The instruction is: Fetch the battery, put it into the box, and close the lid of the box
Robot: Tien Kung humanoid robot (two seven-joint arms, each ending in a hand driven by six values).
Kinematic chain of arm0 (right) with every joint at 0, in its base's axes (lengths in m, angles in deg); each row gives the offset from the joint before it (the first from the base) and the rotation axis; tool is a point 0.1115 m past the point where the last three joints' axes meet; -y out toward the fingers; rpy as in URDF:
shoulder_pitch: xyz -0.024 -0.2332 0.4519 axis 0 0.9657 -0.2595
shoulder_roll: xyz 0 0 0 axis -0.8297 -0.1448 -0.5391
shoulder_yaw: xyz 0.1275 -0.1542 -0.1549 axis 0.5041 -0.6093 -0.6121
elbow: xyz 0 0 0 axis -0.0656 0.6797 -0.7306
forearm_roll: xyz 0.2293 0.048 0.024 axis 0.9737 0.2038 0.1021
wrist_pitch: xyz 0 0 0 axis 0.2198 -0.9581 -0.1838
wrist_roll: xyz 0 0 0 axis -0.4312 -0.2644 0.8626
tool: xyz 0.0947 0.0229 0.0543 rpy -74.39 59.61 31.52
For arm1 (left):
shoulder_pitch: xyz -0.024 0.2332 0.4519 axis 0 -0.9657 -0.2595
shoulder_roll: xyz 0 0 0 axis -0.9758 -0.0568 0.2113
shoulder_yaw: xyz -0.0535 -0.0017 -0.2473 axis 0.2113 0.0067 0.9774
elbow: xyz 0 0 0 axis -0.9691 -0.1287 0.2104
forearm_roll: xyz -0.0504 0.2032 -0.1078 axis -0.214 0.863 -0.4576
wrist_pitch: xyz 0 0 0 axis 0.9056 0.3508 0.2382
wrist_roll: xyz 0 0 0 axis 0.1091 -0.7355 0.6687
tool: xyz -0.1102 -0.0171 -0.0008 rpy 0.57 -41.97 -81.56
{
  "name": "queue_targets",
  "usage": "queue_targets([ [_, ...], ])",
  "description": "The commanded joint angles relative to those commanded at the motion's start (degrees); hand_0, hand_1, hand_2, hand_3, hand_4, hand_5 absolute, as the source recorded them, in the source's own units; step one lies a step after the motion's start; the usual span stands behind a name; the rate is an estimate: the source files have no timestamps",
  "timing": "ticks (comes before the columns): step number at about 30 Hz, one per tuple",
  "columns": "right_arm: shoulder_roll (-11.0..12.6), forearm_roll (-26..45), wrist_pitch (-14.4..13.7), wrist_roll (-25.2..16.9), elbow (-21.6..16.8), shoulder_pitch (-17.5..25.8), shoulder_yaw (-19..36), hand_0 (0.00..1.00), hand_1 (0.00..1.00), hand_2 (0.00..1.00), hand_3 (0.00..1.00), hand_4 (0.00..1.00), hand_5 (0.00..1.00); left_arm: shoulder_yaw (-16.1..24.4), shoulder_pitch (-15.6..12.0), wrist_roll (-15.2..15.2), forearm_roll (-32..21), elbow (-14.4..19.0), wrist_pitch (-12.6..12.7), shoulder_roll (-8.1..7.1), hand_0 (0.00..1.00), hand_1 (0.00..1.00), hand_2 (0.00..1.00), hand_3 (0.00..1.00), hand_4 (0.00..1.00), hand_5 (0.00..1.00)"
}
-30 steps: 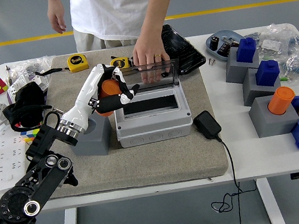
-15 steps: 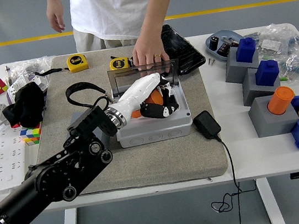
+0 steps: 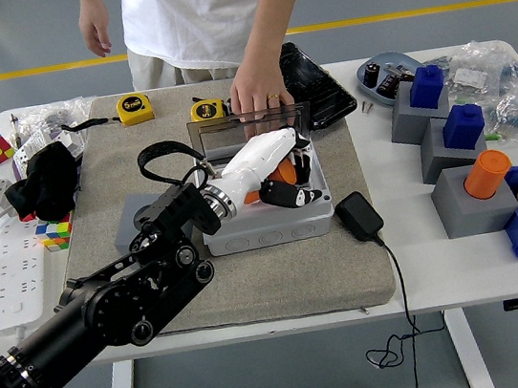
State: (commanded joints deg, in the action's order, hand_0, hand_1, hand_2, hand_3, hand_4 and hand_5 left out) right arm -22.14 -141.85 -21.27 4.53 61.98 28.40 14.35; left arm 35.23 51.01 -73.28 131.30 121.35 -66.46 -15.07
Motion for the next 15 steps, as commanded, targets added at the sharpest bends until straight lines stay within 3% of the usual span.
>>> queue_targets([
  [2,0.0,-0.03,0.0,-0.02,0.0,0.03,0.04,0.69,0.668,0.7,0.642,0.998,0.631,0.12,-0.05,-0.32,0.69,0.05,0.2,0.0,0.307,0.42,0.433,0.535,0.998,0.093],
  [3,0.0,-0.03,0.0,-0.02,0.0,0.04,0.02,0.69,0.667,0.7,0.642,0.998,0.63,0.16,-0.08,-0.41,0.8,0.07,0.26,0.0,0.451,0.587,0.547,0.689,0.998,0.144],
  [10,-0.05,0.68,-0.02,-0.27,0.0,-0.14,-0.55,0.69,0.666,0.7,0.642,0.998,0.63,0.75,-0.11,-0.63,1.74,0.38,0.24,-0.05,0.468,0.6,0.559,0.699,0.998,0.151],
  [15,-0.12,1.04,-0.09,-0.32,0.0,-0.11,-0.45,0.688,0.665,0.7,0.642,0.998,0.63,2.56,-0.81,-1.4,1.45,2.59,0.71,-0.5,0.442,0.596,0.557,0.698,0.998,0.186],
])
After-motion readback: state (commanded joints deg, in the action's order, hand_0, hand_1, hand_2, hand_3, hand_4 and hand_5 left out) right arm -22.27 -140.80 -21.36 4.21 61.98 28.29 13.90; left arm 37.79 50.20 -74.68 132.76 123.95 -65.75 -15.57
